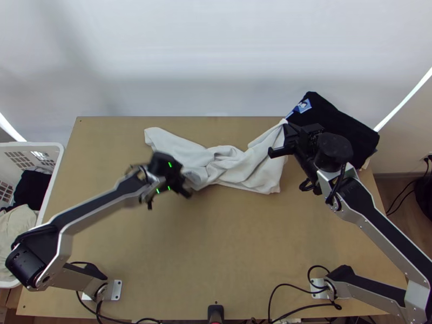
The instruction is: Fold the t-shirt
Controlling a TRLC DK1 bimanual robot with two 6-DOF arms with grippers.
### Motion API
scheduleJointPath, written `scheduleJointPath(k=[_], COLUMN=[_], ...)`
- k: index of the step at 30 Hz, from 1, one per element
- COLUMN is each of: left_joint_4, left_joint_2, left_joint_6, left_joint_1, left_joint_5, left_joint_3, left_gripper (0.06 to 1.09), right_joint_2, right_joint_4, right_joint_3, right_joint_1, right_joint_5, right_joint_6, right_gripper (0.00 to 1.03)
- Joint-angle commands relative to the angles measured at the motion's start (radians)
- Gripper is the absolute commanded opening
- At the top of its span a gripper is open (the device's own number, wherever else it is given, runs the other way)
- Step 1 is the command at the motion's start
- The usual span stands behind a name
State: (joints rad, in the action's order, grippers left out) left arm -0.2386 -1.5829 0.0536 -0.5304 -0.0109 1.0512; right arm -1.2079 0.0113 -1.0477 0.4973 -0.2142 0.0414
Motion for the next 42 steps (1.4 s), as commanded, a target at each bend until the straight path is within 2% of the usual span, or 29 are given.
scheduleJointPath(k=[1,5,6,11,15,17,21,25,28,31,36,39,42], left_joint_4=[-0.111,-0.245,-0.272,-0.387,-0.456,-0.496,-0.550,-0.585,-0.584,-0.550,-0.499,-0.462,-0.393], left_joint_2=[0.035,0.032,0.034,0.054,0.043,0.018,-0.026,-0.055,-0.049,-0.014,0.047,0.107,0.184], left_joint_6=[-0.176,-0.325,-0.350,-0.420,-0.468,-0.485,-0.529,-0.583,-0.629,-0.669,-0.698,-0.690,-0.687], left_joint_1=[0.075,0.152,0.164,0.231,0.311,0.360,0.457,0.524,0.560,0.595,0.665,0.687,0.707], left_joint_5=[-0.081,-0.207,-0.212,-0.299,-0.356,-0.397,-0.422,-0.428,-0.428,-0.426,-0.413,-0.334,-0.282], left_joint_3=[0.139,0.268,0.297,0.428,0.561,0.633,0.770,0.868,0.905,0.915,0.977,1.015,1.032], left_gripper=[0.09,0.09,0.09,0.09,0.09,0.09,0.09,0.09,0.09,0.09,0.09,0.09,0.09], right_joint_2=[0.018,-0.012,-0.025,-0.107,-0.194,-0.246,-0.334,-0.432,-0.473,-0.475,-0.441,-0.383,-0.306], right_joint_4=[-0.045,-0.162,-0.201,-0.390,-0.530,-0.613,-0.752,-0.895,-0.904,-0.852,-0.706,-0.611,-0.498], right_joint_3=[-0.018,-0.094,-0.124,-0.305,-0.471,-0.566,-0.733,-0.911,-0.971,-1.029,-1.161,-1.192,-1.186], right_joint_1=[0.010,0.007,0.004,-0.017,-0.080,-0.128,-0.195,-0.264,-0.321,-0.348,-0.356,-0.347,-0.339], right_joint_5=[-0.010,0.004,0.004,0.029,0.093,0.157,0.237,0.271,0.289,0.288,0.269,0.220,0.216], right_joint_6=[0.035,0.107,0.126,0.215,0.298,0.354,0.451,0.537,0.603,0.617,0.577,0.546,0.515], right_gripper=[0.03,0.03,0.03,0.03,0.03,0.03,0.03,0.03,0.03,0.03,0.03,0.03,0.03])
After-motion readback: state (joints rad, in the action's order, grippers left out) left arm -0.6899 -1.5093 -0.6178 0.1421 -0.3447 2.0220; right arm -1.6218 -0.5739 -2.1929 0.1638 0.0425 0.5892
